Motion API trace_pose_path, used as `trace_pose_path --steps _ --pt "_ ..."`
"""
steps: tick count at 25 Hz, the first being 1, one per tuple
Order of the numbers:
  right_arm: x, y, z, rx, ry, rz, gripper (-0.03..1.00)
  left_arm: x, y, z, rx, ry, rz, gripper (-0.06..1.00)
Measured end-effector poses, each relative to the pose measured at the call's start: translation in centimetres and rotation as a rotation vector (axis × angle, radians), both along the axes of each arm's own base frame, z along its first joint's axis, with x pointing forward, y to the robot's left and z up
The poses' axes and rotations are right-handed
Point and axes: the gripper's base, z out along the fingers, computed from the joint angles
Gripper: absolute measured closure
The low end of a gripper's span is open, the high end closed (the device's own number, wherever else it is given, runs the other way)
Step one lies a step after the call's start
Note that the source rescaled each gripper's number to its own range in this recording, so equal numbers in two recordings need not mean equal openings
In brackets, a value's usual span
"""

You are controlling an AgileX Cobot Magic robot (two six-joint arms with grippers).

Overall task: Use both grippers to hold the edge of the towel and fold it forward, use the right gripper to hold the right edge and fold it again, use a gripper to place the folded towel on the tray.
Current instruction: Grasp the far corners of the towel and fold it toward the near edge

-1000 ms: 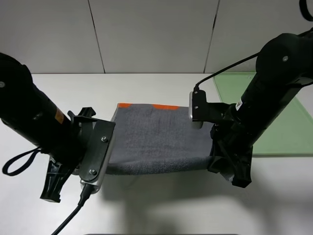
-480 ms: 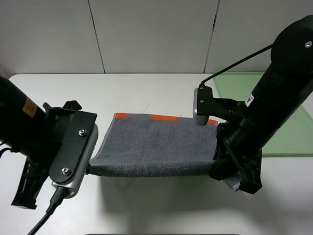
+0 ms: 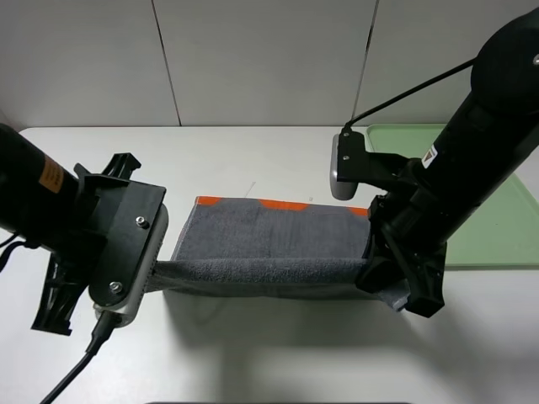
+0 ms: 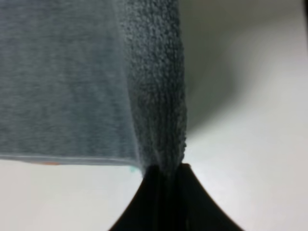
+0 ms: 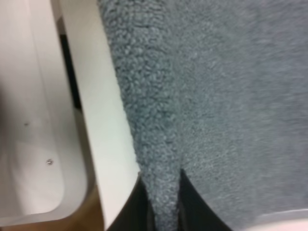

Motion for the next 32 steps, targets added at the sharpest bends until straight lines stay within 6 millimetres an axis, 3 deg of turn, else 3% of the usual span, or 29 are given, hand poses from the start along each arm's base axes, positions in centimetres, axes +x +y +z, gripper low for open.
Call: trace_pose_path --steps 8,15,32 --pt "1.2 0.2 1.1 -0.011 -0.097 0.022 0.97 2.7 0.1 -2.1 -0.007 -0.023 0.067 0.94" --pt "2.0 0.2 1.1 -0.009 -0.183 0.018 0.97 4.9 0.2 -2.7 -0.064 -0.097 0.121 0.94" --pt "3.5 0.1 -0.8 -0.096 -0.250 0.070 0.97 10.8 -3.3 -4.5 -0.066 -0.130 0.115 0.94"
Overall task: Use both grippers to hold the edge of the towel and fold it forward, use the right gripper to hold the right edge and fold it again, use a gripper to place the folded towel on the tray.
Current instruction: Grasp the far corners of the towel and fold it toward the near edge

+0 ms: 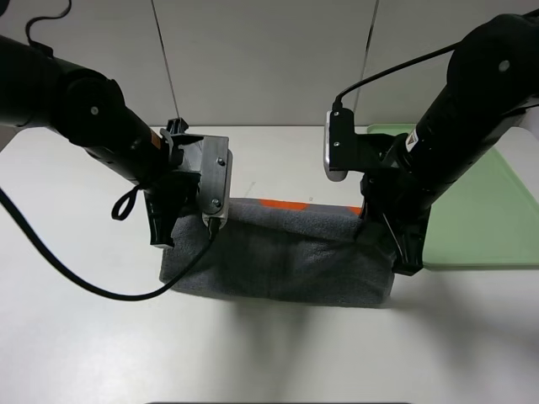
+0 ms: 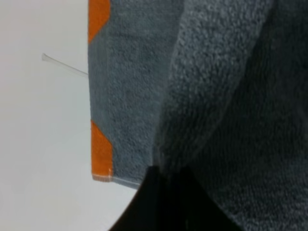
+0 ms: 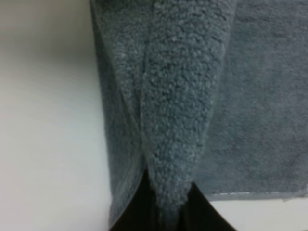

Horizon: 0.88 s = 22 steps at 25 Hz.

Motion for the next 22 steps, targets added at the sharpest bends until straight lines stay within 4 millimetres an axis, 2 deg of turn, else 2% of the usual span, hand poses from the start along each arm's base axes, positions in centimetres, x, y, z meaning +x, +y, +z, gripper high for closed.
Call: trace_pose_path --steps 3,11,22 --pt "0.4 0.0 -0.4 -0.014 -0.024 0.011 0.97 0.5 0.0 -0.3 -0.003 -0.009 0.006 0.94" --pt "1.6 0.5 -1.3 0.005 -0.089 0.001 0.97 1.8 1.6 -0.4 -0.012 -0.023 0.066 0.94" --pt "2.2 0.5 -1.1 -0.007 -0.167 0.034 0.97 2.6 1.4 0.0 -0.061 -0.105 0.068 0.94"
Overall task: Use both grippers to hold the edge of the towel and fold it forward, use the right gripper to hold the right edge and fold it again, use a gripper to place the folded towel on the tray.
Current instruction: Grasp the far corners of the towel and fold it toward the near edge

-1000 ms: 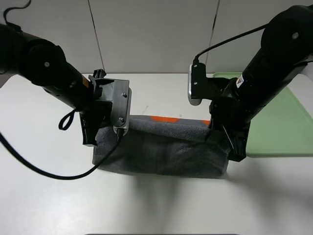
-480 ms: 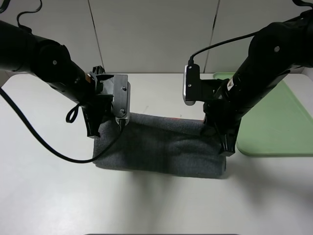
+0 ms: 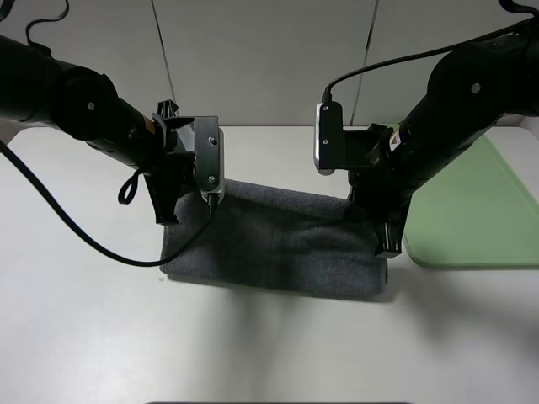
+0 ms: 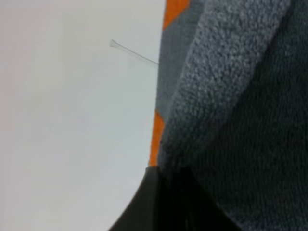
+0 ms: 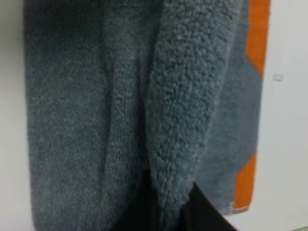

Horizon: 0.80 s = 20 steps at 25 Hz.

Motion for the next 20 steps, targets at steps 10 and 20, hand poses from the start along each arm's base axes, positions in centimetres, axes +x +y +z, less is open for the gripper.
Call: trace_pose_path --steps 10,20 --pt "0.5 0.1 -1.2 -0.028 0.002 0.016 0.97 0.8 -0.4 -1.9 -0.008 -0.016 -0.003 0.94" --pt "0.8 0.2 -1.5 -0.030 -0.014 0.020 0.97 1.1 -0.6 -2.2 -0.021 -0.038 -0.004 0.92"
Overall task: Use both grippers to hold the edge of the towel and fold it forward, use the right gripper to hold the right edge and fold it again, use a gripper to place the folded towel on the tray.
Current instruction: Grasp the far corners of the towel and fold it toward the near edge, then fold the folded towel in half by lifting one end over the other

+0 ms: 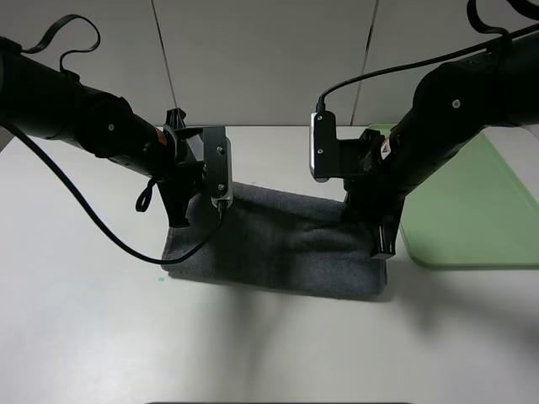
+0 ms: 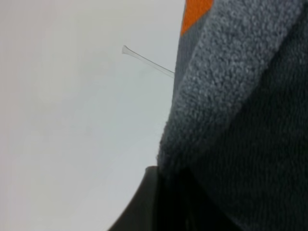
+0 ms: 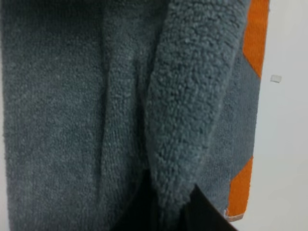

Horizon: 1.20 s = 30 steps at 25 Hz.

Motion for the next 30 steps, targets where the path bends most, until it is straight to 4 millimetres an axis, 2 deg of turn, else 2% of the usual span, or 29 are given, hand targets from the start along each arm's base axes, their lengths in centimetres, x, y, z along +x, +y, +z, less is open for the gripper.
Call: trace_pose_path --steps 3,4,5,6,8,9,11,13,16,26,30 --pt "0.2 0.1 0.1 0.014 -0.021 -0.002 0.96 0.0 0.1 0.0 0.000 -0.001 0.002 0.84" --pt "0.3 0.2 0.1 0.021 -0.029 -0.007 0.93 0.1 0.0 0.0 -0.001 -0.004 0.001 0.78" --pt "0.4 0.2 0.1 0.027 -0.038 -0.014 0.84 0.1 0.1 0.1 -0.004 -0.010 0.001 0.70" --pt "0.5 0.2 0.1 0.040 -0.042 -0.032 0.66 0.1 0.0 0.1 -0.004 -0.010 0.001 0.62" --pt "0.7 0.4 0.3 0.075 -0.058 -0.084 0.25 0.2 0.0 0.1 -0.007 -0.016 0.001 0.38" --pt "0.9 0.4 0.4 0.091 -0.075 -0.101 0.13 0.2 0.0 0.1 -0.009 -0.015 0.003 0.26" --pt "1.1 0.4 0.5 0.103 -0.107 -0.112 0.03 0.2 0.0 0.2 -0.013 -0.015 0.007 0.10" --pt "1.3 0.4 0.6 0.101 -0.122 -0.107 -0.01 0.2 0.0 0.2 -0.013 -0.015 0.007 0.02" --pt "1.3 0.4 0.6 0.094 -0.127 -0.101 -0.03 0.2 0.0 0.2 -0.015 -0.015 0.008 -0.02" --pt "1.3 0.4 0.6 0.096 -0.126 -0.107 -0.03 0.2 0.0 0.2 -0.015 -0.015 0.008 -0.03" --pt "1.2 0.3 0.5 0.113 -0.106 -0.158 -0.03 0.1 0.1 0.3 -0.015 -0.011 0.011 -0.03"
